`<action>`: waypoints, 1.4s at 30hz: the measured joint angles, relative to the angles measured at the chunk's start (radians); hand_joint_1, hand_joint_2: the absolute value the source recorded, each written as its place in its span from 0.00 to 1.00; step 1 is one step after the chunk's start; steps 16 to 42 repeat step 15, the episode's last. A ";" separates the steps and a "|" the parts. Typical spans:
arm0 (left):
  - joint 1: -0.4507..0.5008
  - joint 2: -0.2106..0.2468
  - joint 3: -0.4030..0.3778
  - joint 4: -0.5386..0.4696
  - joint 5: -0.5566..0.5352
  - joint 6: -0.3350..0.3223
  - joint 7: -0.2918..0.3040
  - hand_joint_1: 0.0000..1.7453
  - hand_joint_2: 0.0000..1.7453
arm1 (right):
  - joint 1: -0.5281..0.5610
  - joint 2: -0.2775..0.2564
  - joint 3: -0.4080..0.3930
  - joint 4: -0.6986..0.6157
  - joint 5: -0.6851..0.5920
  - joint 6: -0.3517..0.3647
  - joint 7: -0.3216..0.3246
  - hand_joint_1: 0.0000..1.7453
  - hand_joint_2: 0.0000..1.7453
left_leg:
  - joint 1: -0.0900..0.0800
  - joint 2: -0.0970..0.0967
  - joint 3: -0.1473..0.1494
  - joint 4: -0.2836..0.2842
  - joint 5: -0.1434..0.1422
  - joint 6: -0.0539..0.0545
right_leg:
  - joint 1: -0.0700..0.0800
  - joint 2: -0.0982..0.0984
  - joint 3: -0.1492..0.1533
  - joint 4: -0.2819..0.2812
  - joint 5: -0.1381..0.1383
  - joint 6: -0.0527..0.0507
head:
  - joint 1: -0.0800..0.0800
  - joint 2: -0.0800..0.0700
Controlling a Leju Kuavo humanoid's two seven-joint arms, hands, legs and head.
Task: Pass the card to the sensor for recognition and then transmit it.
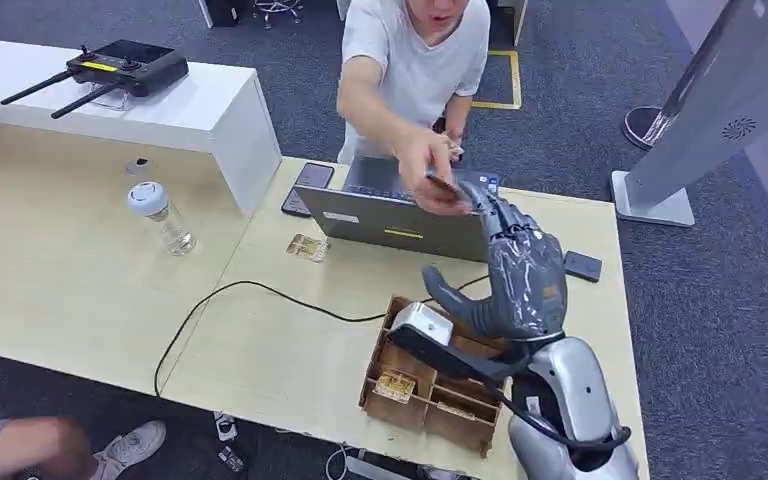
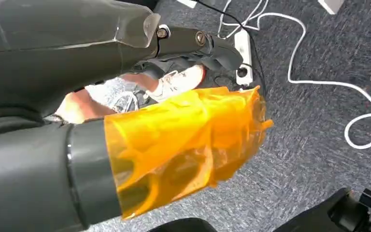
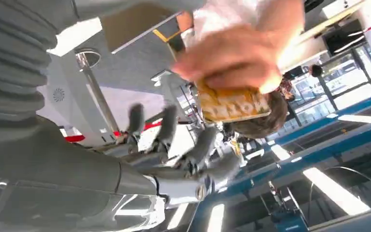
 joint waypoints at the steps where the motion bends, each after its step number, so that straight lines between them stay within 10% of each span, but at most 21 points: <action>1: 0.000 0.000 0.000 0.000 0.000 0.002 0.000 0.00 0.00 | 0.001 0.000 0.001 -0.002 -0.003 -0.001 -0.002 0.00 0.00 | 0.000 0.000 0.000 0.000 0.000 0.000 | 0.000 0.000 0.000 0.000 0.000 0.000 | 0.000 0.000; 42: 0.012 0.001 0.007 0.000 0.037 0.029 0.017 0.00 0.00 | 0.099 0.000 0.001 -0.129 -0.103 -0.058 -0.087 0.00 0.00 | 0.000 0.000 0.000 0.000 0.000 0.000 | 0.000 0.000 -0.001 0.000 0.000 0.000 | 0.000 0.000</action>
